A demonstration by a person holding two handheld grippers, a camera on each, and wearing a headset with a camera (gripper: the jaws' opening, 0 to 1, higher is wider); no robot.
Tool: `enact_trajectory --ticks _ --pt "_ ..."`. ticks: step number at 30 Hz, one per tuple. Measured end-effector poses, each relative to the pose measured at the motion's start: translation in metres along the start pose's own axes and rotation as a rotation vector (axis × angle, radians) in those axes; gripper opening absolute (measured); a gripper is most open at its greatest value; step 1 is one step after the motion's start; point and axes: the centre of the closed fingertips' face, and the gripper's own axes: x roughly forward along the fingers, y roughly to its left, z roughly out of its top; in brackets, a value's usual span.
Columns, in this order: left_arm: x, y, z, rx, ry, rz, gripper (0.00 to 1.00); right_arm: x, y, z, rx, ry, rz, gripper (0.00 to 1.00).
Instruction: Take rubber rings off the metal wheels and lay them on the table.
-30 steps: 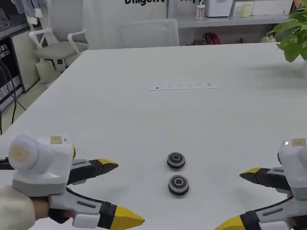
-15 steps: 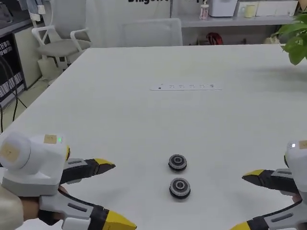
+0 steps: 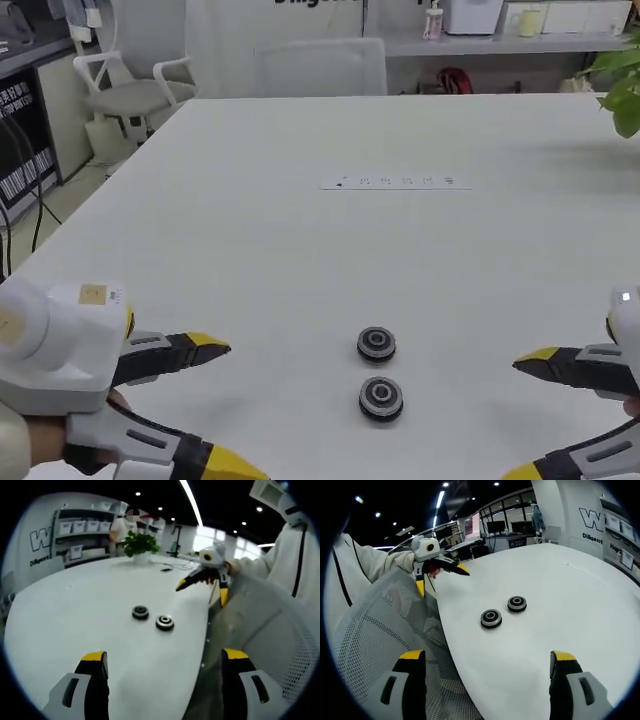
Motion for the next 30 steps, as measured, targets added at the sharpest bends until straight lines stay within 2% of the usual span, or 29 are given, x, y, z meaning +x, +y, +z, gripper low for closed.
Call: enact_trajectory --ticks 6,10,17,20,30 --pt "-0.001 0.0 -0.001 0.006 0.008 0.001 0.96 -0.002 -0.003 0.003 -0.012 -0.001 -0.001 0.99" --pt "-0.003 0.002 0.002 0.005 -0.004 0.009 0.96 -0.001 -0.005 0.006 -0.011 -0.01 -0.002 0.99" --pt "-0.011 0.009 0.015 0.026 -0.018 0.029 0.96 -0.001 -0.003 0.008 -0.021 -0.009 0.01 0.97" --pt "-0.016 0.013 0.022 0.034 -0.029 0.042 0.95 -0.004 -0.004 0.011 -0.022 -0.023 0.006 0.95" --pt "-0.021 0.015 0.039 0.064 -0.045 0.049 0.95 -0.008 -0.013 0.021 -0.025 -0.064 -0.018 0.92"
